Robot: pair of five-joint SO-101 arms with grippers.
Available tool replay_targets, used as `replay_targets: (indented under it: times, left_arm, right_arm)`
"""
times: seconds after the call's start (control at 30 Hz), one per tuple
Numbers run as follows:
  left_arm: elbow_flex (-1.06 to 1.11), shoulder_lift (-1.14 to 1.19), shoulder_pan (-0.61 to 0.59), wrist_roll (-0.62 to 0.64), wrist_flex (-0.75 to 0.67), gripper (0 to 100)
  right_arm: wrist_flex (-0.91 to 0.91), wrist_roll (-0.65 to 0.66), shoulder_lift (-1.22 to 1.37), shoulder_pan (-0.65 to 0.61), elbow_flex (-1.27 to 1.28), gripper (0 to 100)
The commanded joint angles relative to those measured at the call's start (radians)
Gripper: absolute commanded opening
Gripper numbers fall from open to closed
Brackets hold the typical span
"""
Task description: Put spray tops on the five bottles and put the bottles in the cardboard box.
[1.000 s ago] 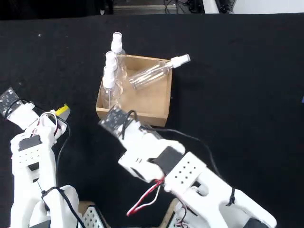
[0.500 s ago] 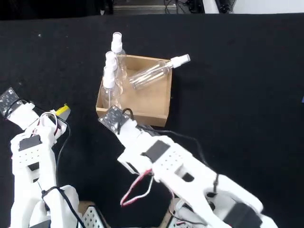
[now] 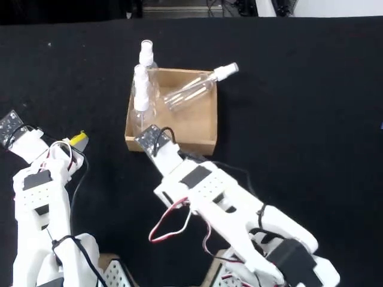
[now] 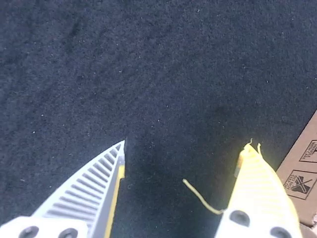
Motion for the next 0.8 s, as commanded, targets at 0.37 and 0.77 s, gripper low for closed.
replay_targets:
  times: [0.37, 0.77]
  left_arm:
    - [-0.024, -0.012, -0.008, -0.023, -0.023, 34]
    - [-0.024, -0.012, -0.008, -0.023, -0.023, 34]
  right_arm:
    - [-0.020, 0.002, 0.048, -0.028, -0.061, 10.1]
    - [0.008, 0.006, 0.048, -0.026, -0.044, 6.0]
